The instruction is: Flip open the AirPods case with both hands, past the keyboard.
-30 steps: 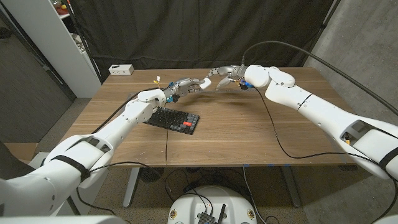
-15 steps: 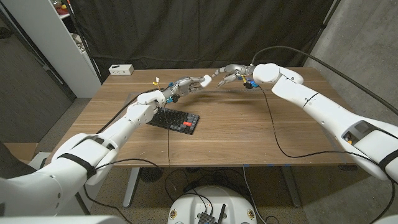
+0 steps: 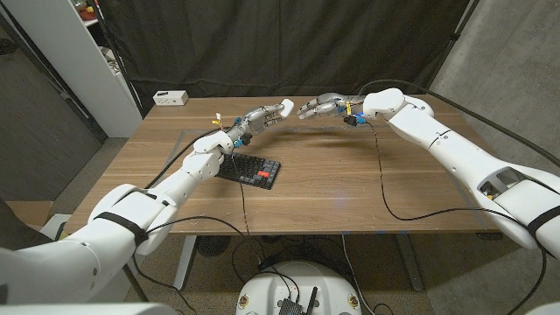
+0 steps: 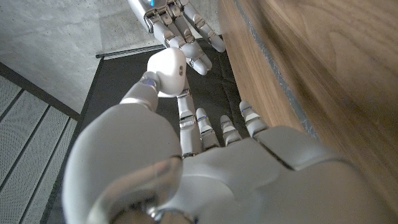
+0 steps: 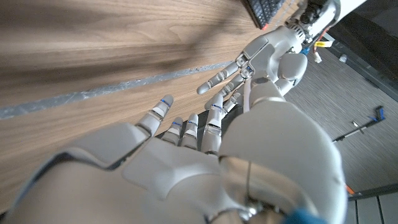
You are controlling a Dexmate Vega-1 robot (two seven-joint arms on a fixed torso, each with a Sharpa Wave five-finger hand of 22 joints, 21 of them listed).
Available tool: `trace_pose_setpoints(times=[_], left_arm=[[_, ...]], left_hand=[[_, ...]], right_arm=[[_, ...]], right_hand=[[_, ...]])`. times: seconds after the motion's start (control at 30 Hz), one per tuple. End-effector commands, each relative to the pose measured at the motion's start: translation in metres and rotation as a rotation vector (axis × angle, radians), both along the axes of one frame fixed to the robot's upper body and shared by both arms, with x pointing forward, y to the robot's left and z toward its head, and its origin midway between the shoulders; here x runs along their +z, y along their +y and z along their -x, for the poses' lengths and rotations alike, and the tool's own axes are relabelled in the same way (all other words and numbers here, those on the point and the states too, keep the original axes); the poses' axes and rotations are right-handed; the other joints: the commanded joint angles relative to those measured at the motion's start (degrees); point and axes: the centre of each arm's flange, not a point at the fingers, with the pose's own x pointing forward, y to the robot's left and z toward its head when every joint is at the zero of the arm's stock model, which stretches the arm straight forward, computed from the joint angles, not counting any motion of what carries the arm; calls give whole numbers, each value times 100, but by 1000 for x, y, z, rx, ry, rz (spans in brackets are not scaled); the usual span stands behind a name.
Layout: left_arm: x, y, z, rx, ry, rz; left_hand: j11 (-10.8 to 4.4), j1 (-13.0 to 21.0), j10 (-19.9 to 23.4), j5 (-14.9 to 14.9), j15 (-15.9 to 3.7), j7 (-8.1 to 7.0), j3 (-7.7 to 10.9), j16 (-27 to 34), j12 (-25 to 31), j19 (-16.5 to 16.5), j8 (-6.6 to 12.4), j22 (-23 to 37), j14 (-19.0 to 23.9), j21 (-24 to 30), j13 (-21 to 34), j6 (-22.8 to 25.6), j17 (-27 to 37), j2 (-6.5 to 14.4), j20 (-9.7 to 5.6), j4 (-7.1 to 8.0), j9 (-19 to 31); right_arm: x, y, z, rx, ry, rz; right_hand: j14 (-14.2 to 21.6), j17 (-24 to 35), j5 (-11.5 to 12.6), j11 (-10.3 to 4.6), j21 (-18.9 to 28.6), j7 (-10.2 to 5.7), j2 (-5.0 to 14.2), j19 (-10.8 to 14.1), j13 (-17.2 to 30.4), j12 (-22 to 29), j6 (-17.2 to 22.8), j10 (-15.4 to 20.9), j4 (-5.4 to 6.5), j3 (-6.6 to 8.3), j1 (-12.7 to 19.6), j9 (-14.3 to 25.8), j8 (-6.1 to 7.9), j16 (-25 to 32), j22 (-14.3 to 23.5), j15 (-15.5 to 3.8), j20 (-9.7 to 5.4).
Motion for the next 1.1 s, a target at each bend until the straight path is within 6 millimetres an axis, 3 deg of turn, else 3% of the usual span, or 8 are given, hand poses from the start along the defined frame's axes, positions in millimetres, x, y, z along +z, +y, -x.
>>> trace_pose_setpoints(times=[0.03,0.13,0.43,0.47,0.63,0.67,0.7,1.1], left_arm=[[-2,-2,0,20,-33,-15],[-3,-2,1,29,-37,-27],[-5,-2,4,58,-51,-33],[-5,-3,4,60,-53,-32],[-5,-5,5,70,-63,-33],[-5,-5,6,77,-68,-36],[-5,-5,6,81,-72,-37],[-9,-6,11,123,-89,-12]], left_hand=[[-42,-14,17,68,-35,-770,-46,20,21,-27,-36,19,18,-27,23,770,24,-21,5,2,-4],[-51,-8,21,83,-42,-773,-57,22,21,-24,-43,20,19,-25,24,779,24,-24,10,1,-11],[-92,11,77,132,-52,-785,-98,44,40,-7,-67,21,59,-13,28,798,25,-26,21,1,-26],[-76,16,98,141,-58,-777,-105,50,48,0,-69,22,72,-9,29,805,25,-25,30,1,-26],[-80,29,124,168,-77,-798,-131,62,56,27,-87,24,107,5,31,812,25,-24,54,1,-36],[-88,31,127,172,-79,-796,-134,65,57,36,-92,25,114,9,31,807,25,-24,56,2,-38],[-100,34,145,177,-85,-801,-139,70,63,36,-95,25,128,10,32,814,25,-23,56,2,-42],[-128,53,302,228,-136,-854,-201,113,118,119,-137,32,273,50,38,825,26,-5,57,16,-61]], right_arm=[[-1,8,-8,104,98,-111],[-1,12,-8,109,102,-122],[-3,21,-8,98,96,-135],[-3,22,-7,94,94,-137],[-5,26,-5,79,87,-157],[-5,27,-5,73,84,-159],[-5,28,-5,67,84,-163],[-12,40,-6,49,88,-181]], right_hand=[[67,17,4,8,44,38,9,81,6,55,98,95,41,-29,-127,12,44,39,12,-20,-13],[125,17,1,14,48,108,23,114,8,84,148,185,61,-49,-191,12,45,54,12,10,-3],[366,8,0,37,64,120,59,230,13,175,459,481,52,-71,-274,15,113,116,12,29,20],[402,5,1,40,64,71,68,250,13,185,504,524,41,-70,-279,26,125,120,12,16,22],[648,-9,9,25,97,113,122,428,19,263,793,787,-31,-39,-238,77,222,173,12,-35,-26],[709,-12,11,9,98,28,138,459,22,272,871,825,-55,-25,-216,94,252,184,11,-39,-22],[763,-15,10,-15,97,93,145,484,25,278,956,857,-77,-19,-203,114,285,191,11,-50,-27],[1136,-24,11,-101,123,170,197,756,49,383,1295,1237,-228,39,-72,259,433,251,13,-116,-95]])
